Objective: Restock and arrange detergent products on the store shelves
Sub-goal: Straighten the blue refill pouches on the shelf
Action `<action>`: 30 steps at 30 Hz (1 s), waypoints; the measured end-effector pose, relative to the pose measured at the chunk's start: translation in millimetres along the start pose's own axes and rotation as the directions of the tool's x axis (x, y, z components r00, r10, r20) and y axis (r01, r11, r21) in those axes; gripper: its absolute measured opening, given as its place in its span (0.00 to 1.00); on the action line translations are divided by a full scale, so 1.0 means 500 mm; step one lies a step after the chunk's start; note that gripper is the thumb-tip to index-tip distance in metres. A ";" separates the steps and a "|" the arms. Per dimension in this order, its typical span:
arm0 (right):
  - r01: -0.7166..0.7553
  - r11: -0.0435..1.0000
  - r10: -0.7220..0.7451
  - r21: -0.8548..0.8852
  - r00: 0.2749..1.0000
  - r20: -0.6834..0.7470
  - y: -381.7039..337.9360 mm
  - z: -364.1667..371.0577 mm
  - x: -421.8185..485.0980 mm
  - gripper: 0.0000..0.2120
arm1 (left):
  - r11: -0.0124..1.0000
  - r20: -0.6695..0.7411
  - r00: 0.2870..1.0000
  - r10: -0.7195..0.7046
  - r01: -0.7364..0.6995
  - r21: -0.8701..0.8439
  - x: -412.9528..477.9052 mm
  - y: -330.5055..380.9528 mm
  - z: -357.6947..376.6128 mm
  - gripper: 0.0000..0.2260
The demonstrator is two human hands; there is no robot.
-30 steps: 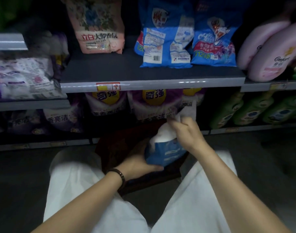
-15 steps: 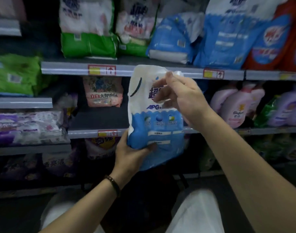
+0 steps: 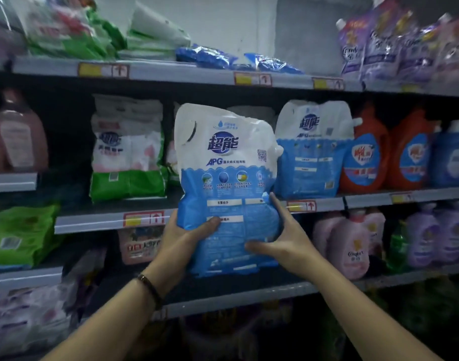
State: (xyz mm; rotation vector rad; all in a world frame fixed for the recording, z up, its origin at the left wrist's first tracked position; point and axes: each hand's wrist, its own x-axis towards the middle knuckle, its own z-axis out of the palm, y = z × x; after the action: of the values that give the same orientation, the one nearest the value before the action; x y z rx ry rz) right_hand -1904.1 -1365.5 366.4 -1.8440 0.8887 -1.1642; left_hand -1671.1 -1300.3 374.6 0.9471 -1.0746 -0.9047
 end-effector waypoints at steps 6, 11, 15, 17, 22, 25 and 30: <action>0.052 0.998 -0.056 -0.023 0.980 -0.190 -0.040 0.004 0.183 0.54 | 0.998 0.020 0.999 -0.049 0.048 0.029 0.221 0.057 -0.009 0.23; 0.016 0.996 -0.035 -0.088 0.974 -0.224 -0.027 0.012 0.325 0.56 | 0.988 0.015 1.000 0.026 -0.028 0.153 0.399 0.067 -0.018 0.20; -0.230 0.907 0.178 -0.354 0.969 -0.172 0.033 0.042 0.387 0.63 | 0.908 -0.027 0.985 0.171 -0.146 0.392 0.486 -0.024 -0.022 0.29; -0.264 0.850 0.207 -0.456 0.963 -0.172 0.056 0.055 0.388 0.60 | 0.894 -0.021 0.982 0.186 -0.161 0.418 0.499 -0.076 -0.028 0.29; -0.316 0.758 0.287 -0.571 0.947 -0.145 0.033 0.047 0.390 0.57 | 0.823 0.030 0.981 0.192 -0.178 0.540 0.492 -0.070 -0.026 0.31; -0.340 0.731 0.316 -0.592 0.937 -0.147 0.018 0.047 0.381 0.56 | 0.746 -0.052 0.973 0.226 -0.138 0.652 0.465 -0.055 -0.012 0.25; -0.276 0.668 0.205 -0.691 0.961 -0.186 0.031 0.040 0.344 0.47 | 0.456 -0.061 0.937 0.344 -0.110 0.883 0.373 -0.043 -0.029 0.25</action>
State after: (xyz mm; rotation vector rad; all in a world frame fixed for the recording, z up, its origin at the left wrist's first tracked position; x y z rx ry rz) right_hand -1829.4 -1514.9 414.6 -2.1703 1.7791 -0.7760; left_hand -1617.4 -1477.8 406.4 1.6523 -1.4362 0.0954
